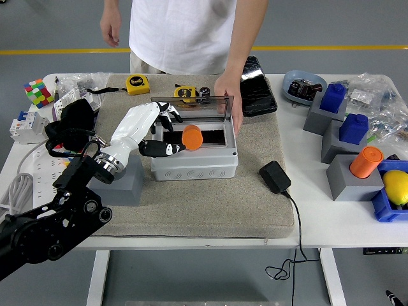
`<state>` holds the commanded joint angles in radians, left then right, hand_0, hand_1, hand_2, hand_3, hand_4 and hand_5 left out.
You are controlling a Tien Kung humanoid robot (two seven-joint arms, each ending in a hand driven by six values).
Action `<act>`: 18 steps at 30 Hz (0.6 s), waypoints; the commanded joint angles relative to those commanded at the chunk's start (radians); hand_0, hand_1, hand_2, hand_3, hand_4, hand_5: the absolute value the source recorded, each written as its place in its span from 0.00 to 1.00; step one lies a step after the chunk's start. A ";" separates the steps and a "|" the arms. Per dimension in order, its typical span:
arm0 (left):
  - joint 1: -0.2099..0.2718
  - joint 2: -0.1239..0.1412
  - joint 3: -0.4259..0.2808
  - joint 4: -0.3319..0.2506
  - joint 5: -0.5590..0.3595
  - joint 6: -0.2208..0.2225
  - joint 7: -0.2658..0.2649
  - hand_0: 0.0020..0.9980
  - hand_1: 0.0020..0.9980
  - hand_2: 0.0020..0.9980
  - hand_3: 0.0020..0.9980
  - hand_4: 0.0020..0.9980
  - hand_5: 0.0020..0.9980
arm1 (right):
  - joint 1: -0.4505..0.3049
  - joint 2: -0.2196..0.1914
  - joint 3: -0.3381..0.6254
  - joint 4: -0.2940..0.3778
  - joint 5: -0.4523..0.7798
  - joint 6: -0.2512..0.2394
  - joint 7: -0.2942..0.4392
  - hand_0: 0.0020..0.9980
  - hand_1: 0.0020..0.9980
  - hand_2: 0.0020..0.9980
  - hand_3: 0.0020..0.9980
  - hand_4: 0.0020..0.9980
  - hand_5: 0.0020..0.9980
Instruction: Fetch the battery,place it into the box,close the lid of the box
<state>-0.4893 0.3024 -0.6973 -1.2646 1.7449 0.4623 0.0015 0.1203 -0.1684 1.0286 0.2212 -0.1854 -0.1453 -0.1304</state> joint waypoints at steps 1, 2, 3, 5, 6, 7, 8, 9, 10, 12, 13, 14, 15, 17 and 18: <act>0.007 0.005 -0.001 -0.007 0.004 -0.007 0.006 0.17 0.44 0.42 0.51 1.00 0.38 | 0.000 0.000 0.000 0.000 0.000 0.000 0.000 0.63 0.65 0.64 0.55 0.96 0.50; 0.012 0.009 -0.001 -0.012 0.008 -0.015 0.013 0.17 0.44 0.42 0.51 1.00 0.38 | -0.001 0.000 0.001 0.000 -0.001 0.000 0.000 0.63 0.65 0.64 0.55 0.96 0.50; 0.015 0.011 -0.001 -0.015 0.009 -0.021 0.017 0.17 0.44 0.42 0.51 1.00 0.38 | -0.001 -0.001 0.001 0.000 0.000 0.000 0.000 0.63 0.65 0.64 0.55 0.96 0.50; 0.022 0.016 0.002 -0.024 0.007 -0.035 0.030 0.17 0.44 0.42 0.51 1.00 0.38 | -0.001 -0.001 0.000 0.000 0.000 0.001 0.000 0.63 0.65 0.64 0.55 0.96 0.50; 0.023 0.017 0.002 -0.027 0.008 -0.039 0.035 0.17 0.44 0.42 0.51 1.00 0.38 | -0.001 -0.001 0.000 0.000 0.000 0.001 0.000 0.63 0.65 0.64 0.55 0.96 0.50; 0.023 0.018 0.003 -0.030 0.010 -0.043 0.039 0.16 0.44 0.42 0.52 1.00 0.45 | -0.001 -0.001 0.000 0.000 0.000 0.001 0.000 0.63 0.65 0.64 0.56 0.96 0.50; 0.025 0.018 0.004 -0.037 0.014 -0.052 0.050 0.16 0.44 0.42 0.52 1.00 0.45 | -0.001 -0.001 0.000 0.000 0.000 0.001 0.001 0.63 0.65 0.64 0.56 0.96 0.50; 0.026 0.019 0.005 -0.042 0.015 -0.058 0.056 0.16 0.44 0.42 0.52 1.00 0.45 | -0.001 -0.001 0.000 0.000 0.000 0.001 0.001 0.63 0.65 0.64 0.56 0.96 0.50; 0.026 0.019 0.007 -0.046 0.015 -0.063 0.059 0.16 0.44 0.42 0.52 1.00 0.45 | -0.001 -0.001 0.000 0.000 0.000 0.001 0.001 0.63 0.65 0.64 0.56 0.96 0.50; 0.024 0.021 0.012 -0.054 0.014 -0.068 0.063 0.16 0.44 0.42 0.52 1.00 0.45 | 0.000 -0.002 0.000 0.000 0.000 0.000 0.001 0.63 0.65 0.64 0.56 0.96 0.50; 0.023 0.021 0.014 -0.056 0.013 -0.070 0.065 0.16 0.44 0.42 0.51 1.00 0.46 | 0.000 -0.002 0.000 0.000 0.000 -0.001 0.001 0.63 0.65 0.65 0.56 0.96 0.50; 0.022 0.021 0.017 -0.059 0.010 -0.071 0.065 0.16 0.44 0.42 0.51 1.00 0.46 | 0.000 -0.003 -0.001 0.000 0.001 -0.001 0.001 0.63 0.65 0.65 0.56 0.96 0.50; 0.021 0.021 0.019 -0.060 0.008 -0.071 0.065 0.16 0.44 0.42 0.51 1.00 0.46 | 0.000 -0.003 -0.001 0.000 0.001 -0.001 0.001 0.63 0.65 0.65 0.56 0.96 0.50; 0.018 0.019 0.026 -0.063 0.003 -0.071 0.066 0.16 0.44 0.42 0.51 1.00 0.46 | 0.000 -0.003 -0.003 0.000 0.001 -0.001 0.001 0.63 0.65 0.65 0.56 0.96 0.50; 0.018 0.017 0.028 -0.063 0.000 -0.072 0.067 0.16 0.44 0.42 0.51 1.00 0.46 | -0.001 -0.003 -0.003 -0.001 0.002 -0.001 0.001 0.63 0.65 0.65 0.56 0.96 0.50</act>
<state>-0.4716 0.3194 -0.6690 -1.3274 1.7448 0.3900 0.0682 0.1196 -0.1713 1.0251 0.2207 -0.1839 -0.1461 -0.1297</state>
